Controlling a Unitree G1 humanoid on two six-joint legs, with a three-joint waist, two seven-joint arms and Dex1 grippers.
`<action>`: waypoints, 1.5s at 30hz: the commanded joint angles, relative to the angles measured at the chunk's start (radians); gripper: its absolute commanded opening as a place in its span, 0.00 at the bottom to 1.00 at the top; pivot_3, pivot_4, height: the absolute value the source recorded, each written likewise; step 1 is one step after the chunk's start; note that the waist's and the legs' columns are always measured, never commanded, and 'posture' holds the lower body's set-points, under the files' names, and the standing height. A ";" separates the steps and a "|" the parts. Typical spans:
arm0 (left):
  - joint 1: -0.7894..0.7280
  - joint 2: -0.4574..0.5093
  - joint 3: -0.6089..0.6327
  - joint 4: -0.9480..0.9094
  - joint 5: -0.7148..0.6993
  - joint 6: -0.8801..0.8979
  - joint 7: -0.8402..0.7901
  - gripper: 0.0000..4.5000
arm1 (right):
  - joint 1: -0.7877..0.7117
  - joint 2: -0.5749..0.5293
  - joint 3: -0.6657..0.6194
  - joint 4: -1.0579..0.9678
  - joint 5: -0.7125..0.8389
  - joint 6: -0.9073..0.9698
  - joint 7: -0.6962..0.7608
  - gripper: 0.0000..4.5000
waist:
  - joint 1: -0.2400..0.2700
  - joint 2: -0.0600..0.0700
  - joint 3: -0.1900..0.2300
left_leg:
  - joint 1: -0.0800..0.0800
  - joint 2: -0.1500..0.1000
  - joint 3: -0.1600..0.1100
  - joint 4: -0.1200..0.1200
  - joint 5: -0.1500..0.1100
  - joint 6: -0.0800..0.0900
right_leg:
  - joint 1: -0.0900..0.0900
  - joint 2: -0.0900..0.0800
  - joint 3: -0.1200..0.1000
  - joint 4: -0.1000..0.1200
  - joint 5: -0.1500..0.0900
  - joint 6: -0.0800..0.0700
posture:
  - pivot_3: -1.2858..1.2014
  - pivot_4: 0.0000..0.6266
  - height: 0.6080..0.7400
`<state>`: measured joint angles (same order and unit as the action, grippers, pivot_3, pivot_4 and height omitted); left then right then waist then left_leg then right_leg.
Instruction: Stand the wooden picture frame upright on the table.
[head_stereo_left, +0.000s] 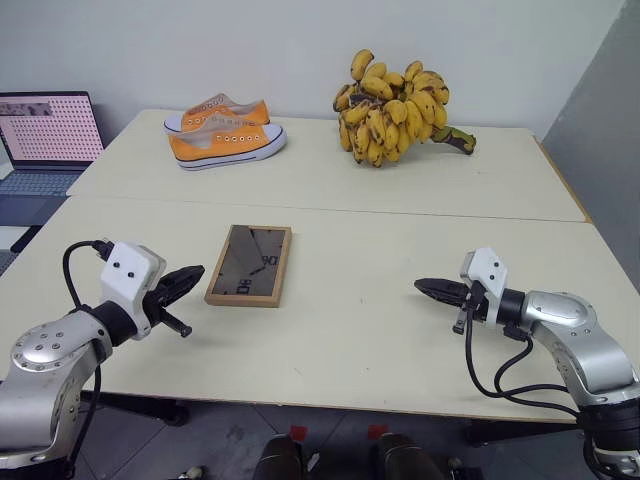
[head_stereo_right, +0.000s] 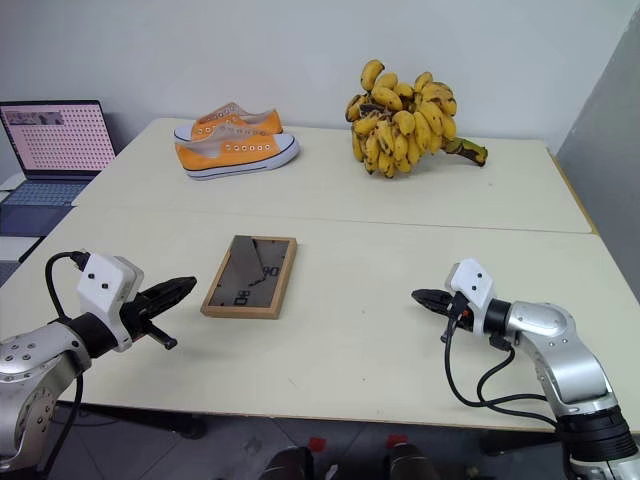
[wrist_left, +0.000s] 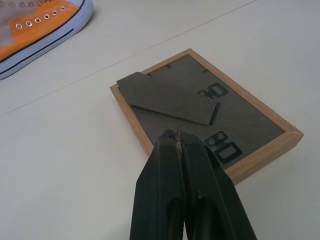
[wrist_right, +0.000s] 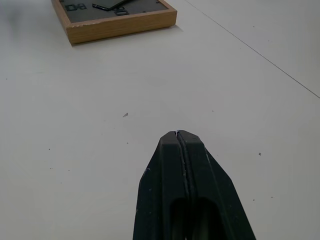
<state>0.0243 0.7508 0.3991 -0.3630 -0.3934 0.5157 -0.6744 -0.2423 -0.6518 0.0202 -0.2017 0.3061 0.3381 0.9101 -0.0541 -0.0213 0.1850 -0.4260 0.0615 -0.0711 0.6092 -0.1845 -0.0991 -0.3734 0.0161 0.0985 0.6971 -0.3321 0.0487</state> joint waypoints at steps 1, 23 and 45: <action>-0.014 0.005 0.004 -0.043 -0.007 -0.006 0.008 0.01 | -0.006 0.004 -0.022 -0.036 0.018 -0.002 -0.012 0.00 | 0.000 0.000 0.000 | 0.000 0.000 0.000 0.000 0.000 0.000 | 0.000 0.000 0.000 0.000 0.000 0.000 | 0.52 0.24 1.00; -0.056 -0.018 0.001 -0.036 -0.018 0.017 0.036 0.01 | -0.004 0.023 -0.018 -0.024 0.014 -0.007 -0.030 0.00 | 0.001 0.000 0.000 | 0.000 0.000 0.000 0.000 0.000 0.000 | 0.000 0.000 0.000 0.000 0.000 -0.001 | 0.52 0.24 1.00; -0.179 -0.156 0.015 0.004 0.148 0.020 0.393 0.01 | 0.002 0.047 -0.017 -0.026 0.016 -0.002 -0.052 0.00 | 0.006 0.000 0.000 | 0.000 0.000 0.000 0.001 0.000 0.000 | 0.001 0.000 0.000 0.001 0.001 -0.001 | 0.52 0.24 1.00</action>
<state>-0.1377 0.6006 0.3968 -0.3623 -0.2773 0.5384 -0.3386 -0.2402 -0.6067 0.0219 -0.2003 0.3066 0.3388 0.8648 -0.0482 -0.0214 0.1849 -0.4259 0.0611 -0.0716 0.6098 -0.1844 -0.0991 -0.3728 0.0162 0.0982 0.6980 -0.3314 0.0479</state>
